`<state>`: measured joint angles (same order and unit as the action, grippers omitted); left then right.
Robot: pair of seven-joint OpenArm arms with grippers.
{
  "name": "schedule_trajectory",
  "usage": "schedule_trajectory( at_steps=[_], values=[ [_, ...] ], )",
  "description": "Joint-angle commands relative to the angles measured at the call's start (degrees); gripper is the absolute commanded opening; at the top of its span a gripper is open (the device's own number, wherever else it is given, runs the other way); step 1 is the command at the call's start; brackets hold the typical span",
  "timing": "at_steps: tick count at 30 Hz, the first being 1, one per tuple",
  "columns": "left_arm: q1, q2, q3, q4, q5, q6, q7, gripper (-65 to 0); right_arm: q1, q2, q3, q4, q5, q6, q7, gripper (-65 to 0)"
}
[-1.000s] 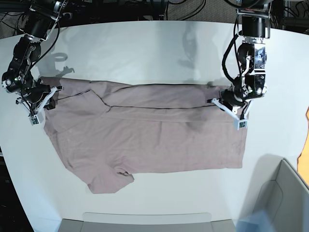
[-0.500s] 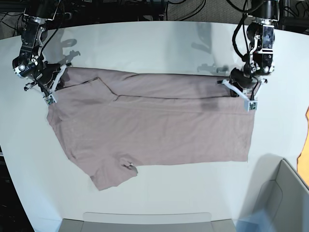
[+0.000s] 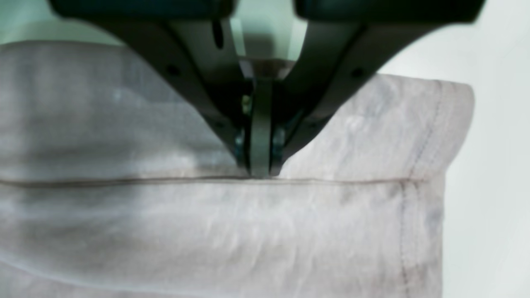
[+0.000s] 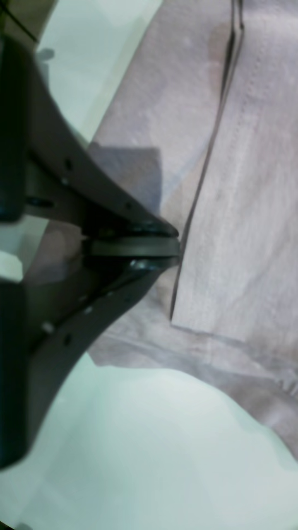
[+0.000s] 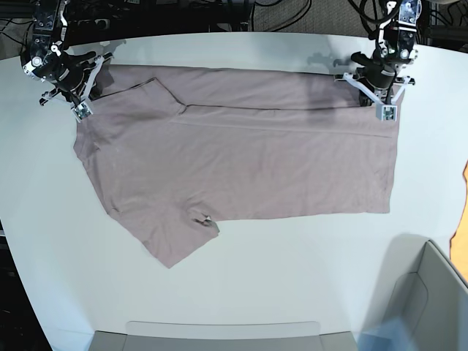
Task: Fold the T-shirt properly
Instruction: 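Pull the folded edge back toward the robot with both grippers, then move the right gripper to the sleeve and hem corner of the shirt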
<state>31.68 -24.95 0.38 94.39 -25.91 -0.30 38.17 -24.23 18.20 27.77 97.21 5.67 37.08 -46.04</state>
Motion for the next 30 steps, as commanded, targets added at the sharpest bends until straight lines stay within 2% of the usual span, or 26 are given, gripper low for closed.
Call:
schedule_trajectory(
  at_steps=[1,8,14,19,25,28,30],
  values=[
    [4.93,0.55,-0.25,-2.57,-0.24,0.43,19.19,-65.0,-1.75,0.92,0.14,-0.29,-2.11,0.77,-4.29,-65.0],
    [7.13,0.73,-7.72,2.27,-0.24,0.43,19.45,-65.0,-2.36,2.95,0.41,-0.2,4.83,0.68,-4.29,-65.0],
    [2.47,0.55,-9.22,7.19,-0.24,0.6,21.56,-65.0,-1.05,1.63,1.02,3.93,4.83,0.5,-4.73,-65.0],
    [-1.75,0.82,-13.79,12.2,-0.24,0.6,27.1,-65.0,-0.17,1.19,5.24,7.36,4.83,0.5,-4.73,-65.0],
    [-2.71,0.82,-18.54,18.01,-0.24,0.69,29.65,-65.0,1.59,0.4,10.87,13.43,5.27,0.59,-4.82,-65.0],
    [-4.47,0.82,-19.86,19.76,-0.24,0.6,29.91,-65.0,4.76,0.4,11.57,15.1,5.27,0.68,-4.73,-65.0],
    [-6.23,0.82,-20.47,19.76,-0.24,0.6,29.83,-65.0,9.94,0.49,9.9,13.69,5.19,0.68,-4.64,-65.0]
  ],
)
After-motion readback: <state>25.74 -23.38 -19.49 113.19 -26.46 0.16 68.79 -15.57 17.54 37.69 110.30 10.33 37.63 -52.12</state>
